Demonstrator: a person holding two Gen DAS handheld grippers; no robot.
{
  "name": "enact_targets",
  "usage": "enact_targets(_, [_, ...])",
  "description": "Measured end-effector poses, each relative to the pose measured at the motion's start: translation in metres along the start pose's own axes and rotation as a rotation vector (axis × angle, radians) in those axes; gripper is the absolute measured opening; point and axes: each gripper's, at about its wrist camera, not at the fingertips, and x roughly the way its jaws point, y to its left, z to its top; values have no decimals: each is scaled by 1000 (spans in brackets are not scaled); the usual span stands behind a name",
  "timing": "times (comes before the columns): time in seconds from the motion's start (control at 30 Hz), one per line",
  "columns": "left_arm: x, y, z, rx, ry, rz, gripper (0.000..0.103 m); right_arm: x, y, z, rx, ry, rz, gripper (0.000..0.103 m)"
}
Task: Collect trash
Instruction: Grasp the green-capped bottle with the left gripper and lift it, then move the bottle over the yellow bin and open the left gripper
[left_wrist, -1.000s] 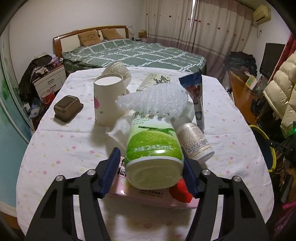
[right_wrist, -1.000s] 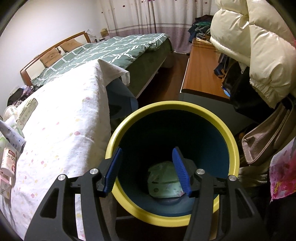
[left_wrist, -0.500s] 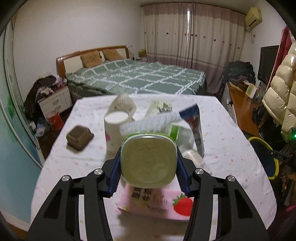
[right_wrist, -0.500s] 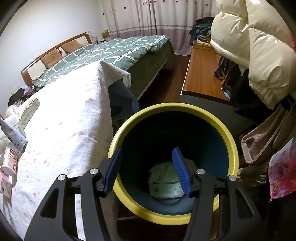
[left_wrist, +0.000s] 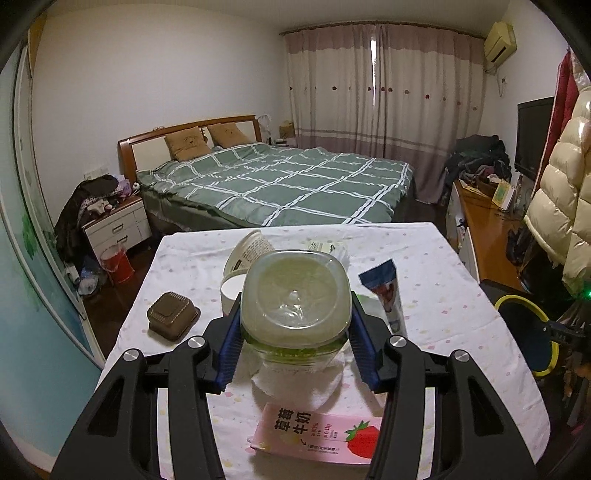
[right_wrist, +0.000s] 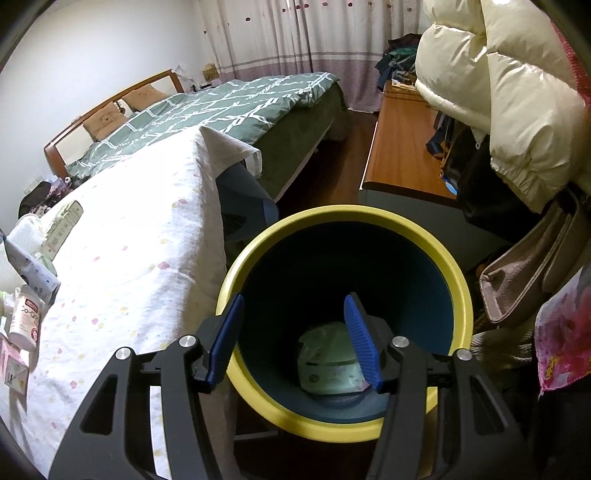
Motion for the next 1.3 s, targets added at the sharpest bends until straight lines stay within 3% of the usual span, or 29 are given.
enact_targets(0.43, [-47, -22, 35, 39, -69, -78, 52, -11, -4, -3, 11, -21, 12, 54])
enact_targets(0.77, [-74, -67, 56, 101, -108, -173, 52, -23, -19, -7, 38, -51, 11, 54])
enact_targets(1.1, [-60, -148, 70, 200, -87, -330, 52, -41, -47, -16, 71, -71, -1, 54])
enact_targets(1.3, [-28, -220, 68, 261, -17, -457, 52, -66, -66, -25, 84, -103, -22, 54])
